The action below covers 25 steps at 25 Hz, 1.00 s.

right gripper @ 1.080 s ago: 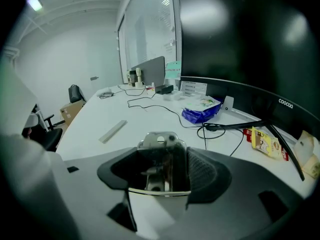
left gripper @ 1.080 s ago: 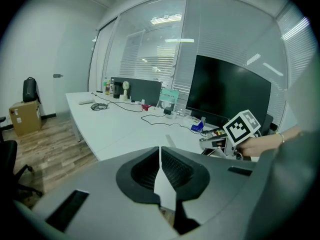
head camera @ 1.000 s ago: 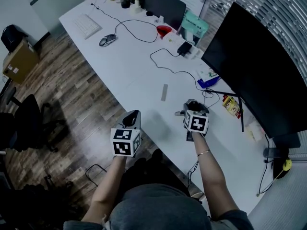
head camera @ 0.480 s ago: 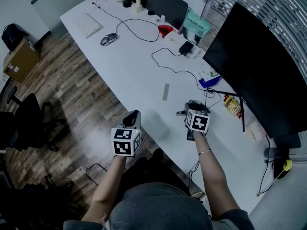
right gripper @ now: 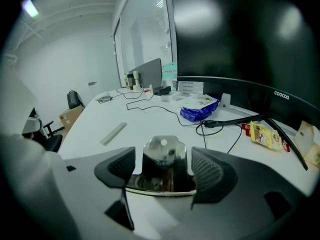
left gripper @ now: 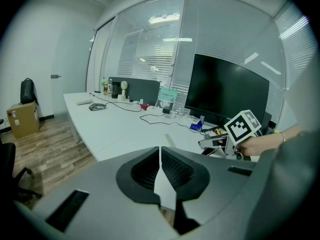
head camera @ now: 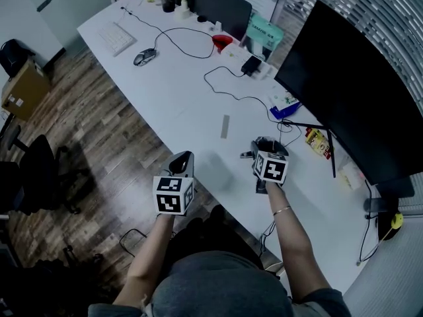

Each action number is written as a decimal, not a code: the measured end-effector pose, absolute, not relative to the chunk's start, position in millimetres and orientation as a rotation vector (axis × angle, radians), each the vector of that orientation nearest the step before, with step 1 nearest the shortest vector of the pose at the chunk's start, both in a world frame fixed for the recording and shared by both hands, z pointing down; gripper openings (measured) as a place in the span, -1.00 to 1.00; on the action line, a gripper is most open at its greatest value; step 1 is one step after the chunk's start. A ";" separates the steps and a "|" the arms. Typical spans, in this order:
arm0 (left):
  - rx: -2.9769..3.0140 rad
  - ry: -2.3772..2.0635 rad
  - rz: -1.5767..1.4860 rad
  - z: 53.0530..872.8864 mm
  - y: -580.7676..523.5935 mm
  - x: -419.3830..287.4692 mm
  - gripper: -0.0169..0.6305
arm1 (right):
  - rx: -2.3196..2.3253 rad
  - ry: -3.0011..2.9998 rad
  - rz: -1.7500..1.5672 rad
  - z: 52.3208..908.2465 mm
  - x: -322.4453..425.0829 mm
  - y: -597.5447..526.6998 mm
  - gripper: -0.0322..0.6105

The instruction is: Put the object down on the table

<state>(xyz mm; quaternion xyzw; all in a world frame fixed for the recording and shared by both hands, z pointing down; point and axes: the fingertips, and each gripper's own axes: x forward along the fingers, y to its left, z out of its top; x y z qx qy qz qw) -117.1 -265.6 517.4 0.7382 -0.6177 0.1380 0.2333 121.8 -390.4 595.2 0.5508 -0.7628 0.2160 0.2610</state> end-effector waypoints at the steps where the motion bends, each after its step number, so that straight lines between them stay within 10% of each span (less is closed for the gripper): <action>1: 2.031 -1.695 0.377 517.3 -266.1 -116.8 -0.85 | 1.497 -2.074 0.582 592.9 121.5 -389.7 0.17; 25: 2.171 -1.582 0.358 509.5 -269.1 -87.4 -0.85 | 1.652 -2.173 0.518 519.8 125.7 -315.8 -0.41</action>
